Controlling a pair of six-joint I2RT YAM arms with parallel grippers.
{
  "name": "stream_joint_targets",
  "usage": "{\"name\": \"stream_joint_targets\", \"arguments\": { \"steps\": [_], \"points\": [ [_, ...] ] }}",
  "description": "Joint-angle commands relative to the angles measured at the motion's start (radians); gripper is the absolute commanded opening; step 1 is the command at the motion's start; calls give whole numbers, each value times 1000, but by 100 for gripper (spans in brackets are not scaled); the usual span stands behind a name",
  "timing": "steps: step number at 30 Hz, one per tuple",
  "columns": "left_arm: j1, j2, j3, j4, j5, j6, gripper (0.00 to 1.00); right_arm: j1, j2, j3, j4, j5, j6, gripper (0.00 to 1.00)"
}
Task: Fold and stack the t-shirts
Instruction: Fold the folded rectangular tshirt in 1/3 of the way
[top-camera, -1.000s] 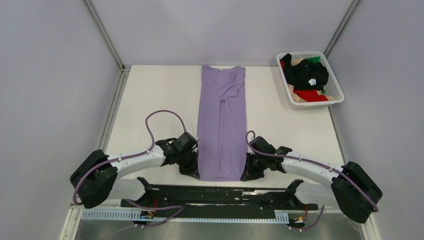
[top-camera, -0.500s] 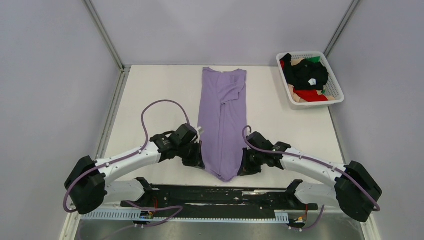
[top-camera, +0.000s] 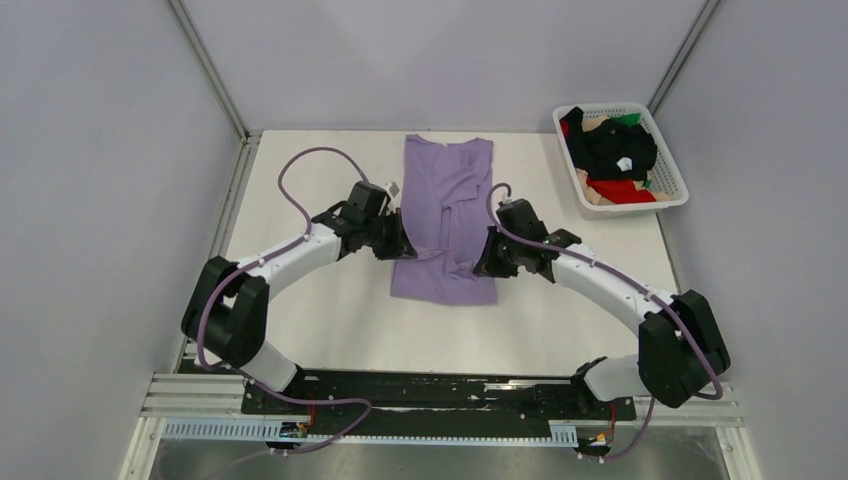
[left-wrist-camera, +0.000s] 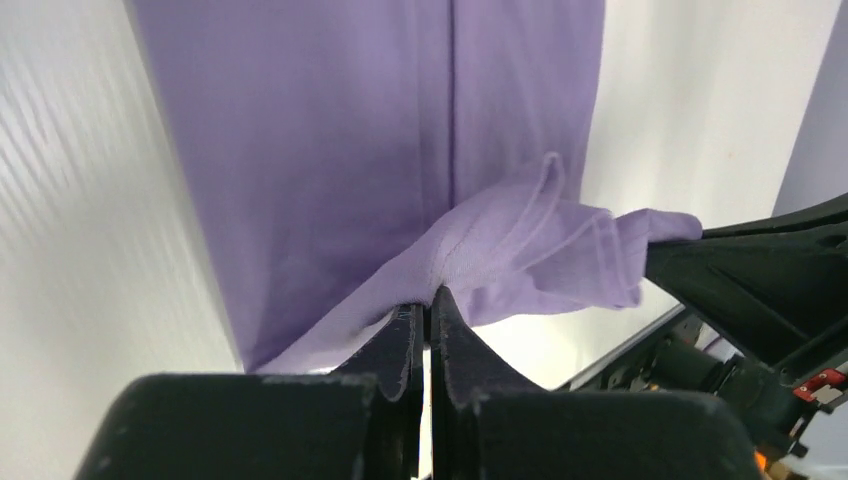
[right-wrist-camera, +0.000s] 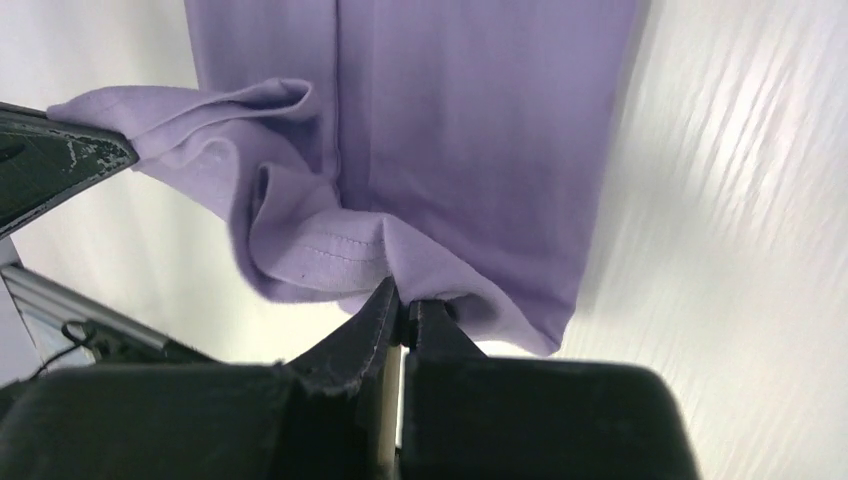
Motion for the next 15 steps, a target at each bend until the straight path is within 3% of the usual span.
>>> {"name": "stream_joint_targets", "arguments": {
  "steps": [1, 5, 15],
  "points": [
    [49, 82, 142, 57, 27, 55, 0, -67, 60, 112, 115, 41, -71, 0],
    [80, 144, 233, 18, -32, 92, 0, -102, 155, 209, 125, 45, -117, 0],
    [146, 323, 424, -32, -22, 153, 3, -189, 308, 332, 153, -20, -164, 0]
  ]
}}
